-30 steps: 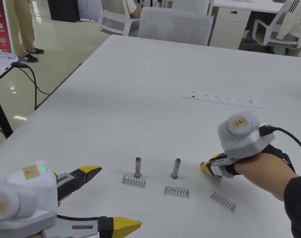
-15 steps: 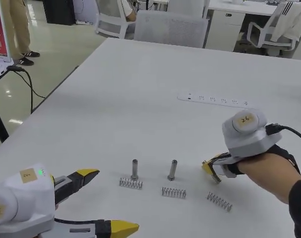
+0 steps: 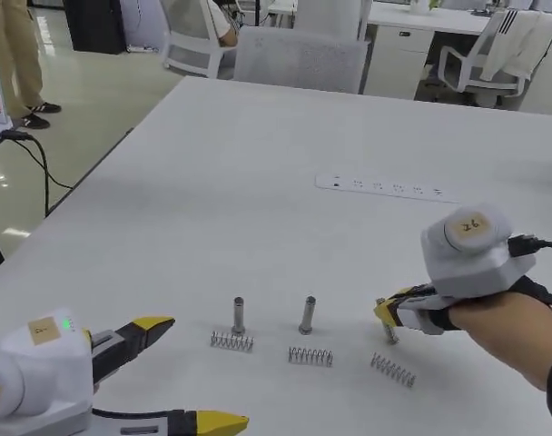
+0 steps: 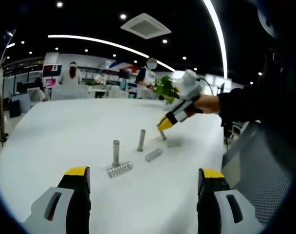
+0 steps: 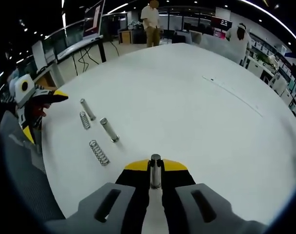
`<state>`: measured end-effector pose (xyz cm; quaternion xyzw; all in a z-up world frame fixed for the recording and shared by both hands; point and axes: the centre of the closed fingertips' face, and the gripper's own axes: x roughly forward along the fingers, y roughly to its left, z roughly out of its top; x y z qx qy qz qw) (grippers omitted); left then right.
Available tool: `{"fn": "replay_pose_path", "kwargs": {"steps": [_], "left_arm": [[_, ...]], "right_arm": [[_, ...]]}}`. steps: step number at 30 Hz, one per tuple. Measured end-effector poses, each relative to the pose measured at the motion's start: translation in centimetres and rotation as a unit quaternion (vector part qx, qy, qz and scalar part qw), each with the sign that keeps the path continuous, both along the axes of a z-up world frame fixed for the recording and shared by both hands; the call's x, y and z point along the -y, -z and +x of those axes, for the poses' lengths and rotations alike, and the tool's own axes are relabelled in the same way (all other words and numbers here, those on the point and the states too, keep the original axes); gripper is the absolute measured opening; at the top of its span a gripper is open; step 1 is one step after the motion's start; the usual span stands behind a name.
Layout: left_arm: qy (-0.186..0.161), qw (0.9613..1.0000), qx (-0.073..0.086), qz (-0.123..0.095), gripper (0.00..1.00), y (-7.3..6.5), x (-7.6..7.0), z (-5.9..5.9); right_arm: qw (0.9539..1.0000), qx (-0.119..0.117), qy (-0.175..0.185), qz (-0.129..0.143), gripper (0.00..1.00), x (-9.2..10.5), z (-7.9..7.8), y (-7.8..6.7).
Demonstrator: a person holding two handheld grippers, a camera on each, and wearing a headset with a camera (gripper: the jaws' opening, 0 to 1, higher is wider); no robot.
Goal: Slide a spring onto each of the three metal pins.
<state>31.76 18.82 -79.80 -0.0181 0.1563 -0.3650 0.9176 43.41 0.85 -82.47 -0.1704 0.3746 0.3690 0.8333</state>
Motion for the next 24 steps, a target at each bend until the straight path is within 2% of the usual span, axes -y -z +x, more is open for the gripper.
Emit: {"fn": "replay_pose_path", "kwargs": {"steps": [12, 24], "left_arm": [[0.003, 1.0, 0.0, 0.001, 0.89, 0.01, 0.02, -0.09], [0.002, 1.0, 0.0, 0.003, 0.89, 0.06, -0.01, -0.08]], "right_arm": [[0.9999, 0.012, 0.002, 0.008, 0.05, -0.02, -0.42, -0.35], [0.9998, 0.014, 0.002, 0.016, 0.05, -0.35, -0.33, -0.4]]}}
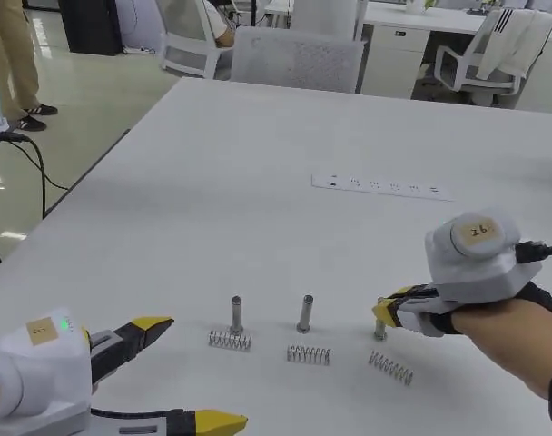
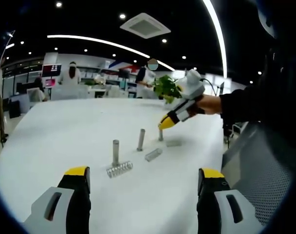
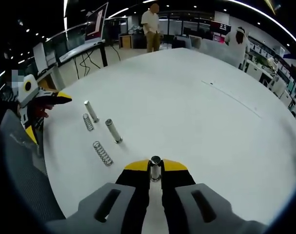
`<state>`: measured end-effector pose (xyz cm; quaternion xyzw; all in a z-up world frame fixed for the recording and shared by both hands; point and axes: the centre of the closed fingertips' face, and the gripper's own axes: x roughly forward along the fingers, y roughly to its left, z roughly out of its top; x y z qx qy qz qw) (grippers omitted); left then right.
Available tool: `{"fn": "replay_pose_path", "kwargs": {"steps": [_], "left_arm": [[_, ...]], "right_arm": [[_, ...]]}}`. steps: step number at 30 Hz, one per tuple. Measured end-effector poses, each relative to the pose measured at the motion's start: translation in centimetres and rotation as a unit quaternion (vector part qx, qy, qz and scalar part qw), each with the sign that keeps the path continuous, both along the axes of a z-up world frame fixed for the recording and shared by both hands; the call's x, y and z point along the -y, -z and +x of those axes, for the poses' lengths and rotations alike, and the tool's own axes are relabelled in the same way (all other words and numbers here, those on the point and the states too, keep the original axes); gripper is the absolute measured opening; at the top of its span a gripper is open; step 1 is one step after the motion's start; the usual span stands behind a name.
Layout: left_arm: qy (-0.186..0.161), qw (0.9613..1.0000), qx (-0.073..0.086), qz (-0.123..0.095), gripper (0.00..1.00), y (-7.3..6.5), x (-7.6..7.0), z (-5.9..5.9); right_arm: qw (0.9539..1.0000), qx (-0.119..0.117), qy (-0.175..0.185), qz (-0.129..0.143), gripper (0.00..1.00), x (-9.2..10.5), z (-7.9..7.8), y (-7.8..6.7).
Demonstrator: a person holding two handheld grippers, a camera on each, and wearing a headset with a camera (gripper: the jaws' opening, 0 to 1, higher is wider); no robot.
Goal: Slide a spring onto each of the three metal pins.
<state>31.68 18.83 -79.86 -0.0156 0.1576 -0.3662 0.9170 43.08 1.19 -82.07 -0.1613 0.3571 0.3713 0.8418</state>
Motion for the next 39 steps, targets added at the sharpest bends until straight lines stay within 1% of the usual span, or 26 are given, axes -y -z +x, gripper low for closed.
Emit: {"fn": "replay_pose_path", "kwargs": {"steps": [2, 7, 12, 16, 19, 26, 39], "left_arm": [[0.0, 1.0, 0.0, 0.0, 0.89, -0.01, 0.01, 0.02], [0.0, 1.0, 0.0, 0.0, 0.89, 0.01, 0.03, 0.01], [0.002, 1.0, -0.001, 0.001, 0.88, 0.07, 0.11, -0.02], [0.002, 1.0, -0.001, 0.002, 0.88, 0.1, 0.13, -0.03], [0.003, 1.0, -0.002, 0.003, 0.88, 0.14, 0.16, -0.05], [0.004, 1.0, -0.002, 0.003, 0.88, 0.16, 0.19, -0.07], [0.004, 1.0, -0.003, 0.004, 0.88, 0.15, 0.2, -0.11]], "right_arm": [[1.0, -0.001, -0.002, 0.001, 0.05, -0.08, -0.09, -0.01], [1.0, 0.006, -0.004, 0.003, 0.05, -0.06, -0.06, 0.0], [1.0, 0.001, -0.002, 0.005, 0.05, 0.12, -0.2, 0.0], [1.0, 0.002, -0.001, 0.009, 0.05, 0.2, -0.27, -0.04], [1.0, -0.001, -0.002, 0.005, 0.05, 0.36, -0.35, 0.14], [1.0, 0.0, -0.003, 0.008, 0.05, 0.35, -0.48, 0.14], [0.9999, 0.003, -0.005, 0.009, 0.11, 0.74, -0.67, 0.06]]}}
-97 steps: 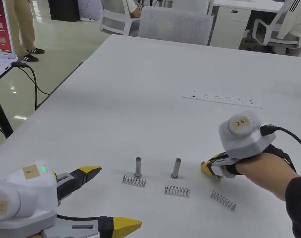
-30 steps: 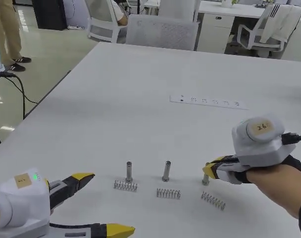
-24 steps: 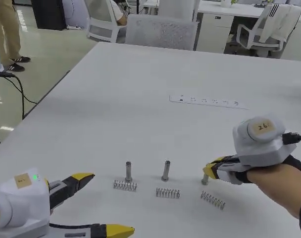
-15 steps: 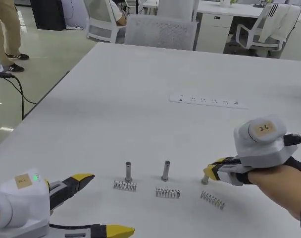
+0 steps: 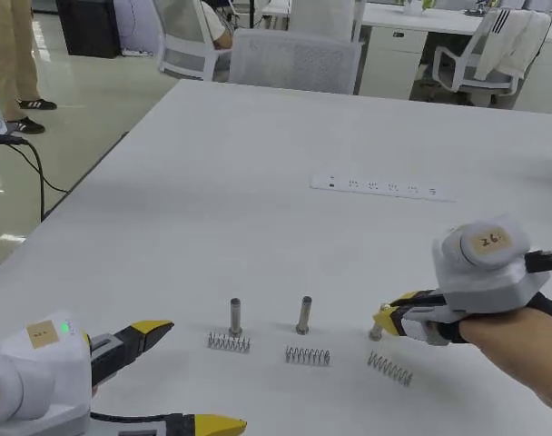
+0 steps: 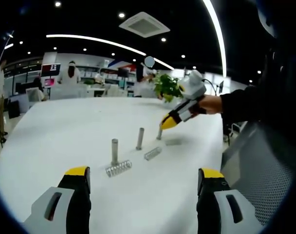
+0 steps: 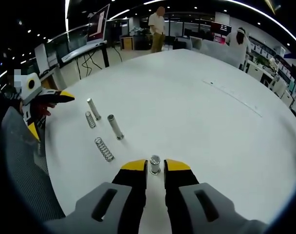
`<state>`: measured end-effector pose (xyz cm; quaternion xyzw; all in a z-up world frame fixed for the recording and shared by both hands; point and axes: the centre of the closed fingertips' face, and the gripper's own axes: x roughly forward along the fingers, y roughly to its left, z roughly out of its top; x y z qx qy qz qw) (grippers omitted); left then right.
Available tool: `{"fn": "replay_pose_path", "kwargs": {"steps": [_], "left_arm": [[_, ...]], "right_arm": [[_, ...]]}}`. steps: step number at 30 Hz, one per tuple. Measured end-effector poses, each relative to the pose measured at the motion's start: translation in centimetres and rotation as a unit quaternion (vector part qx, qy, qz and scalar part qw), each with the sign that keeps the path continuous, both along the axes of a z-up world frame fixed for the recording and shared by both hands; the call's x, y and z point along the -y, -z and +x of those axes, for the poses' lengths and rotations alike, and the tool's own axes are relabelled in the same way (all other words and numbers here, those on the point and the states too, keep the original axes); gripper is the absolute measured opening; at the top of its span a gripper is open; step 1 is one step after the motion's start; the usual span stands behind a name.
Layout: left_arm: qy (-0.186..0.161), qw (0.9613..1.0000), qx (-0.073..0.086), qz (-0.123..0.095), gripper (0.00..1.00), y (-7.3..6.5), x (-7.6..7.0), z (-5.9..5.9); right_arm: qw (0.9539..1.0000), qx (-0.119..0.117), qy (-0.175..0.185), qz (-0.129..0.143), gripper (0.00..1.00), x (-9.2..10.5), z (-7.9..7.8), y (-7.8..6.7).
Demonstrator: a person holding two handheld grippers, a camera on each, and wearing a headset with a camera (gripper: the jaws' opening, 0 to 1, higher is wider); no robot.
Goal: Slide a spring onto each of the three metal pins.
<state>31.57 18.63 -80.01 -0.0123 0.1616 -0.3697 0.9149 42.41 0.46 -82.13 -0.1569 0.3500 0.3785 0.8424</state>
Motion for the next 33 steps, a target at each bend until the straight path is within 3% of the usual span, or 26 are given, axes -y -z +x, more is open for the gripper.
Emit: {"fn": "replay_pose_path", "kwargs": {"steps": [9, 16, 27, 33], "left_arm": [[0.003, 1.0, -0.001, 0.002, 0.88, 0.1, 0.1, -0.1], [0.004, 1.0, -0.001, 0.001, 0.88, 0.1, 0.1, -0.1], [0.005, 1.0, -0.001, 0.0, 0.88, 0.0, 0.1, -0.1], [0.005, 1.0, -0.001, 0.0, 0.87, 0.0, 0.1, -0.1]], "right_arm": [[1.0, 0.002, -0.003, -0.006, 0.11, 1.1, -0.8, -0.1], [0.9995, -0.003, -0.027, -0.014, 0.12, 1.3, -2.6, 0.0], [0.9952, -0.03, -0.077, -0.052, 0.12, 1.6, -5.0, 2.2], [0.9933, -0.036, -0.089, -0.066, 0.11, 1.8, -5.5, 2.8]]}}
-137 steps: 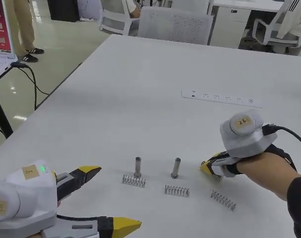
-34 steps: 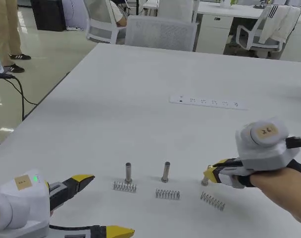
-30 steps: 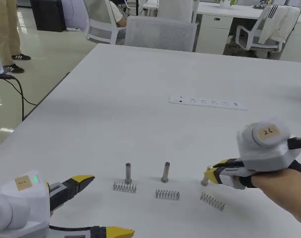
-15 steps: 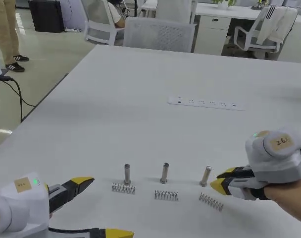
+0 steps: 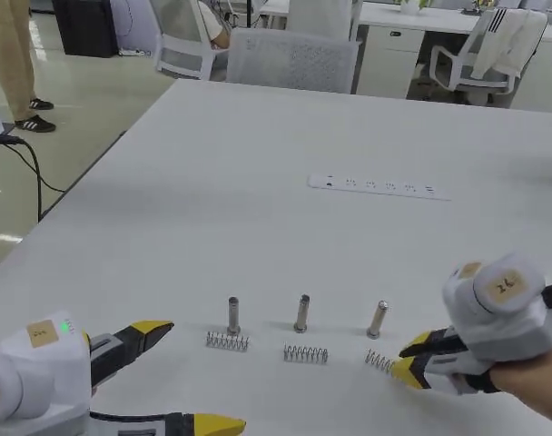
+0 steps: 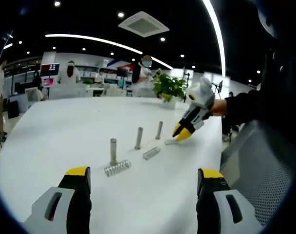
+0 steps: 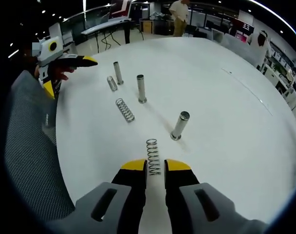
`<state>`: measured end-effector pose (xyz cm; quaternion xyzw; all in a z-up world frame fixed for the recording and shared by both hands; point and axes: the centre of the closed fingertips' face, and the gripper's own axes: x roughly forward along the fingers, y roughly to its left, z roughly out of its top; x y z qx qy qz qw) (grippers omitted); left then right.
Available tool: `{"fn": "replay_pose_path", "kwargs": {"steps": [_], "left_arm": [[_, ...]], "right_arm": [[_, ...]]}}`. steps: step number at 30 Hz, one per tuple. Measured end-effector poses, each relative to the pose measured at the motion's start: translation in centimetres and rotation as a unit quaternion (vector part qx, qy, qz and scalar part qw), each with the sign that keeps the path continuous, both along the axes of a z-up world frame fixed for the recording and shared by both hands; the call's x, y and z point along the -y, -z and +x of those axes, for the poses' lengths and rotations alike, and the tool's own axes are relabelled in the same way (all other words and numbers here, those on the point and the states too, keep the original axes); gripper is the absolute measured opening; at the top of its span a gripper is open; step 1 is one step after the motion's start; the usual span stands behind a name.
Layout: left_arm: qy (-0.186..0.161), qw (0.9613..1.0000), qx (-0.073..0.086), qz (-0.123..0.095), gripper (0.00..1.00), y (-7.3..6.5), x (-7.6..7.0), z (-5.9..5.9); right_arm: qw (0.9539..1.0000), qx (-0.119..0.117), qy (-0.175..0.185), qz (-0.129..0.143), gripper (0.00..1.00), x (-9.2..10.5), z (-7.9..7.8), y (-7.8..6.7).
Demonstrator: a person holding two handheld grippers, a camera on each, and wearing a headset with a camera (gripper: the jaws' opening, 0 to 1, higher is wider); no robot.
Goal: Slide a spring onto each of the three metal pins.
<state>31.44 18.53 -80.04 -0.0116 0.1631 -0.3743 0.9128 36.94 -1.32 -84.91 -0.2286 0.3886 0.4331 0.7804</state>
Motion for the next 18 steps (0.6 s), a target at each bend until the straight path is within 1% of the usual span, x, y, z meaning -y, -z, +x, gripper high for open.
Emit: {"fn": "replay_pose_path", "kwargs": {"steps": [11, 16, 18], "left_arm": [[0.0, 1.0, 0.0, 0.0, 0.87, 0.0, 0.0, 0.0], [0.001, 1.0, -0.001, 0.0, 0.87, 0.0, 0.1, -0.1], [0.002, 1.0, -0.001, 0.0, 0.87, 0.0, 0.1, -0.1]], "right_arm": [[0.9997, -0.009, -0.01, -0.021, 0.1, 0.5, -0.4, 1.2], [0.9995, -0.008, -0.015, -0.028, 0.1, 0.5, -0.4, 1.5], [0.9995, -0.007, -0.015, -0.026, 0.09, 0.5, -0.4, 1.4]]}}
